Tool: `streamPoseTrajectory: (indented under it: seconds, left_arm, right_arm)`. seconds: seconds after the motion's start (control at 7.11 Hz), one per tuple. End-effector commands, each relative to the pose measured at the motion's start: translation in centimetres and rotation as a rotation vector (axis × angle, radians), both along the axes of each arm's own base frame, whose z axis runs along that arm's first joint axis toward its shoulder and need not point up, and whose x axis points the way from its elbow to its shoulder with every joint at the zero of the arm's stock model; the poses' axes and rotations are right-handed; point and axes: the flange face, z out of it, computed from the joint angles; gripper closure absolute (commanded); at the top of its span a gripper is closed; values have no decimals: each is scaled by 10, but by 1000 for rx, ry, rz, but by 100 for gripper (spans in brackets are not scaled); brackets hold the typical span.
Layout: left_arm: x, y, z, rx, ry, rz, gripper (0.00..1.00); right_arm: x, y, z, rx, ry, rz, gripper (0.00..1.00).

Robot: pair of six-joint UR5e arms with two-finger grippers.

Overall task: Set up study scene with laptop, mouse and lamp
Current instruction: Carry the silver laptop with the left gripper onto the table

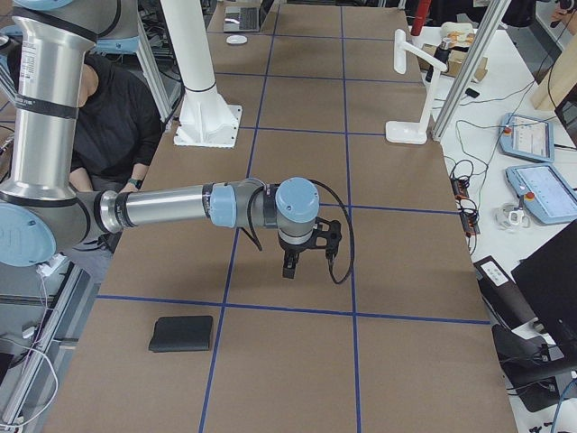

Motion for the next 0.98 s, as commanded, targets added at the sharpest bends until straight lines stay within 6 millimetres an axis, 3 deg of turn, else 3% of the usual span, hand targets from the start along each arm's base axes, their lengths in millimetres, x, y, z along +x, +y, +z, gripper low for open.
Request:
streamPoseTrajectory:
  seconds: [0.0, 0.14, 0.28, 0.42, 0.84]
  left_arm:
    - [0, 1, -1, 3, 1, 0, 39]
    - [0, 0, -1, 8, 0, 3, 68]
    - [0, 0, -2, 9, -2, 4, 88]
    - [-3, -1, -8, 20, -6, -1, 100]
    - [-8, 14, -37, 51, -22, -41, 100]
  right_arm:
    - [1, 1, 0, -1, 0, 2, 1]
    - [1, 1, 1, -3, 0, 2, 1]
    - [1, 1, 1, -3, 0, 2, 1]
    - [1, 1, 1, -3, 0, 2, 1]
    - [1, 0, 1, -3, 0, 2, 1]
